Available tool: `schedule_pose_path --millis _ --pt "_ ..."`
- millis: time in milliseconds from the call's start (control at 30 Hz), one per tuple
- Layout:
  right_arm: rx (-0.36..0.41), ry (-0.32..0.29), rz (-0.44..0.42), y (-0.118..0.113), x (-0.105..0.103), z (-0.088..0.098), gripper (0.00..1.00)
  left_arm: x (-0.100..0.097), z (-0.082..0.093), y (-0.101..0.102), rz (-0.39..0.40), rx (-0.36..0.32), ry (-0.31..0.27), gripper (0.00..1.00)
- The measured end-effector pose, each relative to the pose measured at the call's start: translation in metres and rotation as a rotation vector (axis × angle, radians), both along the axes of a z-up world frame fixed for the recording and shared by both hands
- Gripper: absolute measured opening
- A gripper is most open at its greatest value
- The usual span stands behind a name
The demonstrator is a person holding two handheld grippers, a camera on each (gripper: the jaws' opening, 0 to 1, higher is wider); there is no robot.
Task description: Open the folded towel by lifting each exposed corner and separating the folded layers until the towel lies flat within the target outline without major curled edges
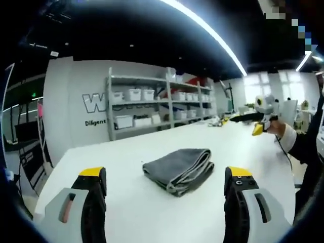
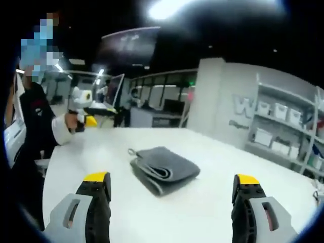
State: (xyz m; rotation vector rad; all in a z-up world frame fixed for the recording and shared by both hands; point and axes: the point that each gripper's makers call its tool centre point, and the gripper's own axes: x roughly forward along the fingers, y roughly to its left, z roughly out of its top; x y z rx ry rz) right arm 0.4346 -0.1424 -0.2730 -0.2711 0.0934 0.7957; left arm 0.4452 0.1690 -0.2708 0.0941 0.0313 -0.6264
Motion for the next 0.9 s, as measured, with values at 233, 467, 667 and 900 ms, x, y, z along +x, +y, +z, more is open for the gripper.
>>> schedule_pose_path --millis 233,467,667,900 --pt "-0.033 -0.005 0.032 0.006 0.013 -0.003 0.99 0.007 0.005 0.004 -0.001 0.009 -0.031 0.89" --pt "-0.072 -0.002 0.04 0.008 0.026 -0.007 0.99 0.011 0.006 -0.007 -0.061 0.083 -0.049 0.91" --pt "-0.096 -0.038 0.08 0.015 0.033 -0.005 0.99 0.016 0.001 -0.022 -0.152 0.125 -0.046 0.96" --pt "-0.111 -0.055 0.103 0.021 0.043 -0.006 0.99 0.033 -0.005 -0.025 -0.168 0.14 -0.036 0.98"
